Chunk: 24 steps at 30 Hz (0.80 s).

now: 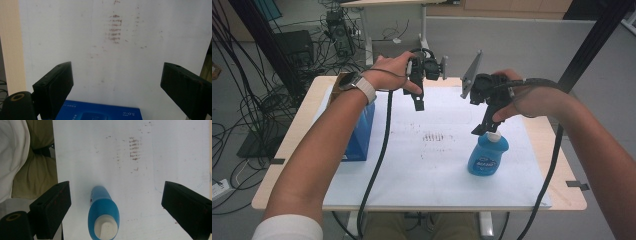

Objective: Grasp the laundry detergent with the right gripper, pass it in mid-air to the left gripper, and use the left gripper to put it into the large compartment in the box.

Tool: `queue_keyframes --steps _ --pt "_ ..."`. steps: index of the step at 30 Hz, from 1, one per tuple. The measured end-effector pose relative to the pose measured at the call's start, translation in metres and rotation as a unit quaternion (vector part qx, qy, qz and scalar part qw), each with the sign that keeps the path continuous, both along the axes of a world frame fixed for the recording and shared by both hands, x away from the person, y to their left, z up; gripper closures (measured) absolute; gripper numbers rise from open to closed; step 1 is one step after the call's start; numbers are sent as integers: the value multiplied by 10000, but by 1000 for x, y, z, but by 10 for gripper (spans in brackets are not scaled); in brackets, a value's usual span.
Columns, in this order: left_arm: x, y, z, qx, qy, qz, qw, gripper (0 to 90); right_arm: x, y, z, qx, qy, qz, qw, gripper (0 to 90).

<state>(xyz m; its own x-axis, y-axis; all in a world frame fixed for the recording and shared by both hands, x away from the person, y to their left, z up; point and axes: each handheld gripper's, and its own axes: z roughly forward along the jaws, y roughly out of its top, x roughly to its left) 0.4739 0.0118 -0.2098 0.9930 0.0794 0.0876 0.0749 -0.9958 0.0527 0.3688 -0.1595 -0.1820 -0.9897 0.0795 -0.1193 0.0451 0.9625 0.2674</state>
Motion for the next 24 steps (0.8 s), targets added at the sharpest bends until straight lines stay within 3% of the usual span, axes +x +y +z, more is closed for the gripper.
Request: queue_keyframes --steps 24 --pt "-4 0 2 -18 -45 26 10000 110 -5 -2 5 6 -76 -27 10000 87"
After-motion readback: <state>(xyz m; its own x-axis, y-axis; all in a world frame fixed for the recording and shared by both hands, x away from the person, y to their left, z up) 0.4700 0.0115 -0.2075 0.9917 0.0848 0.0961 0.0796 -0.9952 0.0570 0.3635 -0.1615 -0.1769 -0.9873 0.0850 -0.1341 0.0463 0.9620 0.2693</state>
